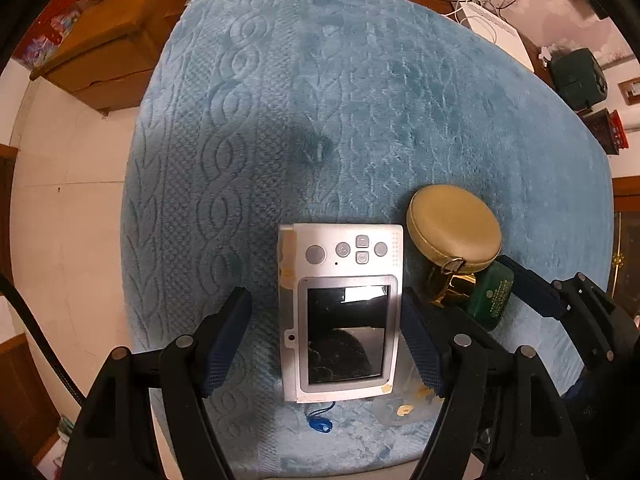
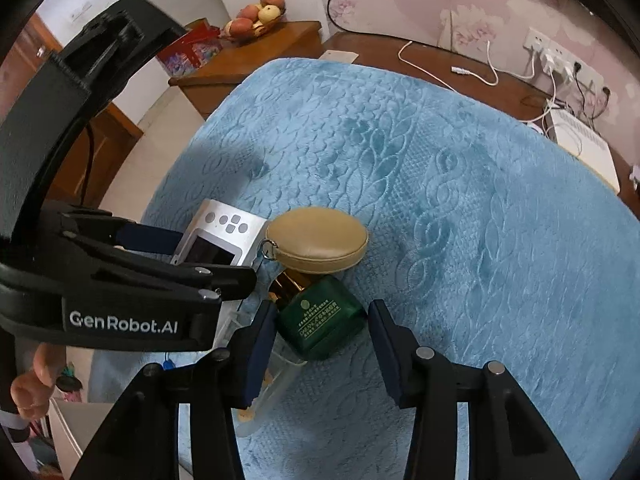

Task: Organize rigid objects
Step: 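Grasp the white digital device with the left tool while the right tool grasps the green jar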

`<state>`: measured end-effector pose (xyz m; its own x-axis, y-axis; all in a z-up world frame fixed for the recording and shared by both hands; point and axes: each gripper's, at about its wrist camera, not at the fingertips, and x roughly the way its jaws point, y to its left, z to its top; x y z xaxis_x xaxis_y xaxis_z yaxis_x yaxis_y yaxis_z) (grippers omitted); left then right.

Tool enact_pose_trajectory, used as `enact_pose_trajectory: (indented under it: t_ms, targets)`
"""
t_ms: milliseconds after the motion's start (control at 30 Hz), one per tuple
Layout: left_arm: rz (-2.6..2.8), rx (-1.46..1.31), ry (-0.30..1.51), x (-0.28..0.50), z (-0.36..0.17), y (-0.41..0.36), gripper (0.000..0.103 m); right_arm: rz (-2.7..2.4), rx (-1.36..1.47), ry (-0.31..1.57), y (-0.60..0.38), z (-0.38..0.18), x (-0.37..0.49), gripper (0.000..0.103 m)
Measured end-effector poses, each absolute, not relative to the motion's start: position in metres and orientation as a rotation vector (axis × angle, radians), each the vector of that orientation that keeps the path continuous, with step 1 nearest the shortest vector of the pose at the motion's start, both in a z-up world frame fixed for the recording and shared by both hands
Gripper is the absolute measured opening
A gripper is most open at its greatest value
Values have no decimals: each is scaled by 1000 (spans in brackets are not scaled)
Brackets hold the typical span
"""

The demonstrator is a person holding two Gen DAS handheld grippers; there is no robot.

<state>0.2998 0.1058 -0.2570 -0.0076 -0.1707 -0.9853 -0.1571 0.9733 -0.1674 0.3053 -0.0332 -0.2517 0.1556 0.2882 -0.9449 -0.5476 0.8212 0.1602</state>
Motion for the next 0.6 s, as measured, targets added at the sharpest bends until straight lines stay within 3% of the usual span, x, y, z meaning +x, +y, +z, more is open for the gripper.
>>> enact_pose_trajectory:
  t_ms: [433,600]
  targets:
    - [15,-198,1596,292,-260,96,76,613,-311,1300,-26,-259,303,47]
    - [-6,-218,1597,299,-261,84,61,589,-264,1314,-39,-255,301,46]
